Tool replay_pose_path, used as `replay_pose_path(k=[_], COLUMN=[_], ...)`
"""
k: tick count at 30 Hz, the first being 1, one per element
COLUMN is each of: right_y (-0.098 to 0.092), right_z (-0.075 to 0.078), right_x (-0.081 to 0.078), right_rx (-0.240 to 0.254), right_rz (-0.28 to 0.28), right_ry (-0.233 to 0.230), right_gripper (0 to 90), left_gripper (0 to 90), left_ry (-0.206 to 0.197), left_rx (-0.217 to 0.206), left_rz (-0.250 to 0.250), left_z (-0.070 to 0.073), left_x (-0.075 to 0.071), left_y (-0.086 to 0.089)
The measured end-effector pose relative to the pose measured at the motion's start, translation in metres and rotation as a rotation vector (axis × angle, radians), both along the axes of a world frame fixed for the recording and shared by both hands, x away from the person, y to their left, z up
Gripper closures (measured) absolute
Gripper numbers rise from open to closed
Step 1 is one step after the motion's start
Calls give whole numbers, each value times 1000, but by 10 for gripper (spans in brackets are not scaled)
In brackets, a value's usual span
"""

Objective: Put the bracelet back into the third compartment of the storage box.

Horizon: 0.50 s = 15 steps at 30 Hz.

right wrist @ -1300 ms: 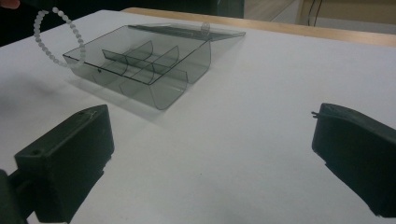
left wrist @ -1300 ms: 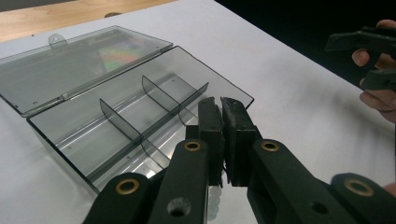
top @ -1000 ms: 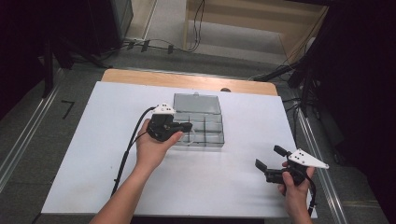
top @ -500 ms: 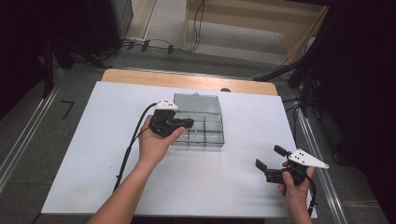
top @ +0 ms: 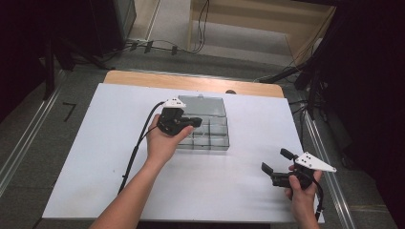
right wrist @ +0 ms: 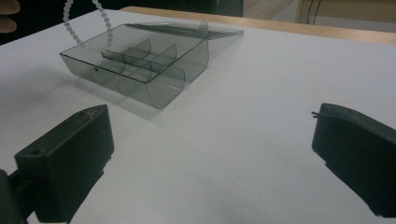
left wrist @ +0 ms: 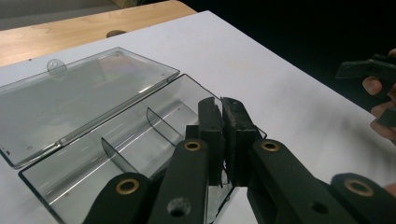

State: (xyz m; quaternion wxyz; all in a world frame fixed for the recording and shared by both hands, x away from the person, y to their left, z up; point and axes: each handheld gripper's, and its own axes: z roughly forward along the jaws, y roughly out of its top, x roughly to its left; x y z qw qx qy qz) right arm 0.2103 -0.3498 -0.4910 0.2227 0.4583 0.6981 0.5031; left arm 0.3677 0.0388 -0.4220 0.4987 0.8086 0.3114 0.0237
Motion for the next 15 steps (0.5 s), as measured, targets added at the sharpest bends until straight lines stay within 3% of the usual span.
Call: replay_pose_path(k=[15], right_y=[-1], right_z=[0], right_x=[0], right_rx=[7], right_rz=[-3], right_ry=[4], right_gripper=[0], left_gripper=[872], left_ry=[-3], left_rx=[2], left_rz=[-4], left_z=[-3], left_x=[12], left_y=[-16])
